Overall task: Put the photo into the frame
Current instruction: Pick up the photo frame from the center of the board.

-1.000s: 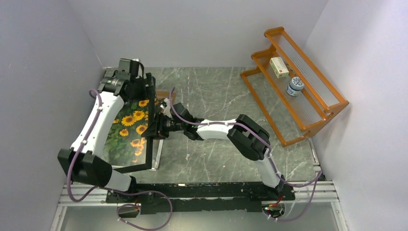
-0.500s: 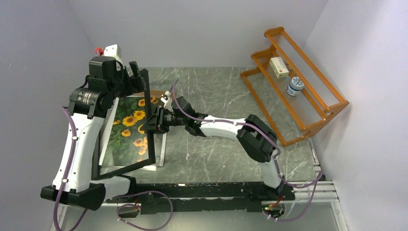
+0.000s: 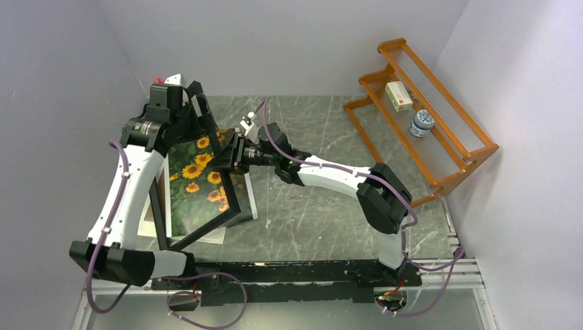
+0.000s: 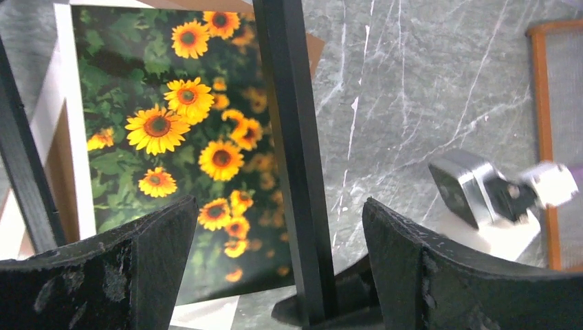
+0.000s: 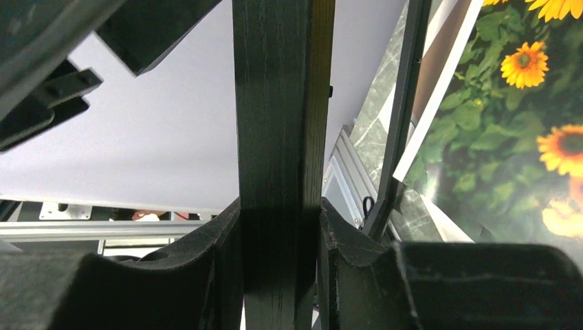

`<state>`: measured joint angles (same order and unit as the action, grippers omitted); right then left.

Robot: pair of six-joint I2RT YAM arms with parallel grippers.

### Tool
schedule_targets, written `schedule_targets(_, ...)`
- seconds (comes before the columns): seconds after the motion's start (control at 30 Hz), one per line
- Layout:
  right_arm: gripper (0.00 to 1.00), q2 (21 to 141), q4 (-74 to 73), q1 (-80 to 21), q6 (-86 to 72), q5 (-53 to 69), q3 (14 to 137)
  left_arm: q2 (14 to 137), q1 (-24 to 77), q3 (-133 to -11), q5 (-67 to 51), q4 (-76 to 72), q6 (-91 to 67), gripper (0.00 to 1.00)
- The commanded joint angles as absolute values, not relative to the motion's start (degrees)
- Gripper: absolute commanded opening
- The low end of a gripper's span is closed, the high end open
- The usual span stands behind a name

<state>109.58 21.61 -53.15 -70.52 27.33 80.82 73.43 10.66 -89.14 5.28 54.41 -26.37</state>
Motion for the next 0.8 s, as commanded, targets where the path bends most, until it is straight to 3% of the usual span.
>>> schedule_targets(0.0,0.0,103.9,29.6,-53.5,-67.2,28.3,84.2,76.2,7.5,-88.1,1.8,49.3,-31.9,0.94)
schedule_targets(0.2,0.0,102.2,28.1,-53.6,-64.8,28.3,84.0,77.9,0.6,-81.4,-11.6,40.9,-37.4,0.93)
schedule_targets(0.5,0.0,103.1,27.1,-54.2,-63.7,29.5,86.2,82.2,0.2,-79.7,-24.0,33.6,-38.6,0.71)
schedule_targets(0.63,0.0,103.8,26.2,-54.4,-63.5,29.9,87.5,82.2,-0.5,-79.8,-24.7,33.7,-38.2,0.47)
schedule_targets(0.77,0.0,103.9,25.0,-54.5,-63.5,30.1,88.4,80.6,-1.7,-81.1,-22.7,35.0,-36.8,0.09)
